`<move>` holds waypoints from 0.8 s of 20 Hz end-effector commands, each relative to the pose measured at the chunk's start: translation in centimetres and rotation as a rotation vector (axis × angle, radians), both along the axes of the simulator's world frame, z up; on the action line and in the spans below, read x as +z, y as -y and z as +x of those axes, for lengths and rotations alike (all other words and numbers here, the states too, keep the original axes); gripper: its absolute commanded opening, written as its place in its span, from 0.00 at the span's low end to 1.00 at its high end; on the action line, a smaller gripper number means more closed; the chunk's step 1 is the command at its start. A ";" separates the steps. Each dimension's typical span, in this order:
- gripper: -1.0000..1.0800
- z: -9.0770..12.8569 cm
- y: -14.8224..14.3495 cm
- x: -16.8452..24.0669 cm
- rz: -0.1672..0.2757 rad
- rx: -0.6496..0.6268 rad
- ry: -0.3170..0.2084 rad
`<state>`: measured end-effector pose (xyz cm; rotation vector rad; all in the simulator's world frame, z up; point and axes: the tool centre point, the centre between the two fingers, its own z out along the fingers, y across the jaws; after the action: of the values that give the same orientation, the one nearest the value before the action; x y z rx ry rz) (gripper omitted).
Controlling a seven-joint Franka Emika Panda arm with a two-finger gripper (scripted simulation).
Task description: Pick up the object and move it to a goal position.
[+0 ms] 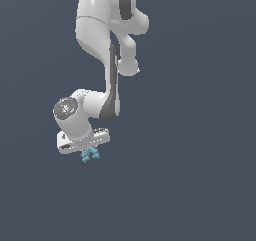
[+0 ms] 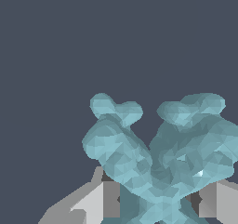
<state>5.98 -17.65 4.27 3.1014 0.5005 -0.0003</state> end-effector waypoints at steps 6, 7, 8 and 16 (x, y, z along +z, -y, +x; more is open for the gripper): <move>0.00 2.5 3.3 0.1 0.000 0.001 0.000; 0.00 2.8 3.7 0.1 0.000 0.001 0.000; 0.00 3.1 4.0 0.1 0.000 0.001 0.000; 0.00 4.9 6.2 0.1 0.000 0.001 0.000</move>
<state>10.54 -23.50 4.34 3.1014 0.5007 -0.0005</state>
